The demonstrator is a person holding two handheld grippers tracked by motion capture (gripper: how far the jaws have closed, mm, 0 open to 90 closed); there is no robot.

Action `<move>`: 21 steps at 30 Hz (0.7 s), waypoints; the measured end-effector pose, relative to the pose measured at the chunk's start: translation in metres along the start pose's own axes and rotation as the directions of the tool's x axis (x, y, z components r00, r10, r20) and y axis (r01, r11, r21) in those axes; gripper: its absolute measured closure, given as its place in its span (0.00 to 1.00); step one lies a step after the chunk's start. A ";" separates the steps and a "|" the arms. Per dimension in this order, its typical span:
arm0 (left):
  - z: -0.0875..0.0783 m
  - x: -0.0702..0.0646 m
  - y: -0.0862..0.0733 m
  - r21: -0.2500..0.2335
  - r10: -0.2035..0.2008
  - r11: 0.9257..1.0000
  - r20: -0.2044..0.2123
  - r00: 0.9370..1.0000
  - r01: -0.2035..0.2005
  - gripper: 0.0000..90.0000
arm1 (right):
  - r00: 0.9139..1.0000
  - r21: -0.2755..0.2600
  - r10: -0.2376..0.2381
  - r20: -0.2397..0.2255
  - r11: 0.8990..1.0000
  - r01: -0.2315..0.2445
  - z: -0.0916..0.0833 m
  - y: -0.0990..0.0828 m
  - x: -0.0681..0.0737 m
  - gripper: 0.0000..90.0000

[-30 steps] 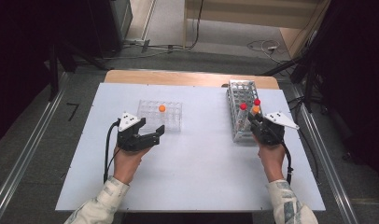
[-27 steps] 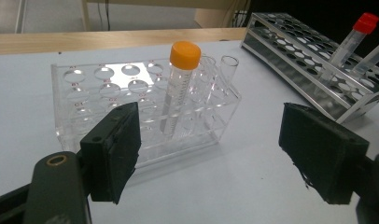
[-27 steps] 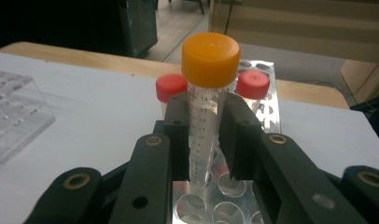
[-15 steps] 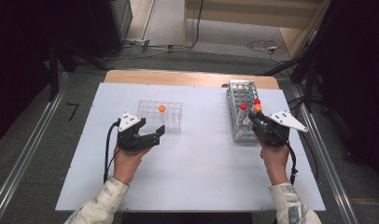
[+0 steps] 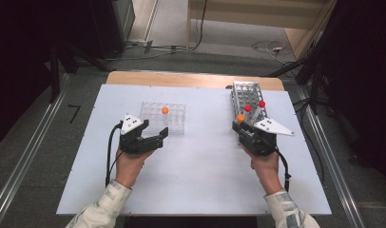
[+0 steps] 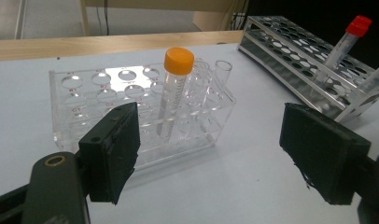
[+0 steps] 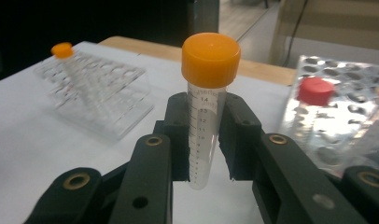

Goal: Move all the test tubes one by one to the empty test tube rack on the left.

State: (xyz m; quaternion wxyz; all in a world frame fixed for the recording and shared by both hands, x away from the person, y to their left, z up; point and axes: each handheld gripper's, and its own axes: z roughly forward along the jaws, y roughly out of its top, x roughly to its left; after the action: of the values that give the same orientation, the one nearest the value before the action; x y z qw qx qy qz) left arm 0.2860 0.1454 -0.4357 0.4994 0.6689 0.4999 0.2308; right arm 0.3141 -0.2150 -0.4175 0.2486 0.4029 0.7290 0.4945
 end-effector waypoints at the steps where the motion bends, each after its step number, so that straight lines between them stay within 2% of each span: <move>1: 0.000 -0.001 0.000 -0.001 0.000 1.000 0.001 1.000 0.000 0.23 | 1.000 0.007 -0.007 -0.009 1.000 0.007 0.002 -0.002 0.004 0.79; 7: -0.003 -0.007 0.002 -0.015 0.007 1.000 0.013 1.000 -0.006 0.23 | 0.996 0.056 -0.044 -0.077 0.997 0.048 0.015 -0.011 0.028 0.79; 11: -0.003 -0.011 0.002 -0.011 0.013 1.000 0.028 1.000 -0.013 0.23 | 0.992 0.065 -0.058 -0.111 0.996 0.066 0.021 -0.012 0.040 0.79; 21: -0.004 -0.023 0.002 -0.013 0.030 0.999 0.067 0.997 -0.030 0.23 | 0.980 0.089 -0.103 -0.169 0.989 0.119 0.036 -0.014 0.070 0.79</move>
State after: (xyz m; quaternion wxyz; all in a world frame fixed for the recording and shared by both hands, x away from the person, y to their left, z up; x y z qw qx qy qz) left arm 0.2743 0.1264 -0.4276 0.5165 0.6807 0.4713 0.2187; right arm 0.2985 -0.1406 -0.4421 0.1950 0.3312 0.7918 0.4747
